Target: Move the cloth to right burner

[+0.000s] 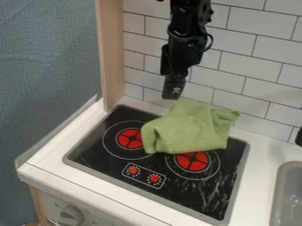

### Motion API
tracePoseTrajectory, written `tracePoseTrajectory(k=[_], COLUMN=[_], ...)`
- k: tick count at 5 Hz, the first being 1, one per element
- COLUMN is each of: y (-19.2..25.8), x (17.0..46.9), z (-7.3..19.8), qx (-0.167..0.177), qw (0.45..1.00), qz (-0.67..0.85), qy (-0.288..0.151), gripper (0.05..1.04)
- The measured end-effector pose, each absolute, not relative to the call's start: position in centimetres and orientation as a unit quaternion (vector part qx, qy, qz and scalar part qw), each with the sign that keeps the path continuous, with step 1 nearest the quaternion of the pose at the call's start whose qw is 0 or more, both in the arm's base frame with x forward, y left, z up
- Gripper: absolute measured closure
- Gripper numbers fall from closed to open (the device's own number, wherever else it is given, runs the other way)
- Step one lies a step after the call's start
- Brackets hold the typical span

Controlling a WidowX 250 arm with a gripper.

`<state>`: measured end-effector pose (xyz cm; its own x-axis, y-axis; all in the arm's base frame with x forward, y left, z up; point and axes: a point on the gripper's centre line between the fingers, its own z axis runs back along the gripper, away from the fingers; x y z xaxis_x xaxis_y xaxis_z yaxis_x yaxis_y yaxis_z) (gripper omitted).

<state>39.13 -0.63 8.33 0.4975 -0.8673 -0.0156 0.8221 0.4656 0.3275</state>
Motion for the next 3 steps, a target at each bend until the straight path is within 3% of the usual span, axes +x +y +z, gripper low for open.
tracePoseTrajectory(k=[3], y=[-0.7], x=[38.3], z=[4.9], qx=[0.114], qw=[0.864], qz=[-0.489], qy=[-0.048], gripper=[0.085])
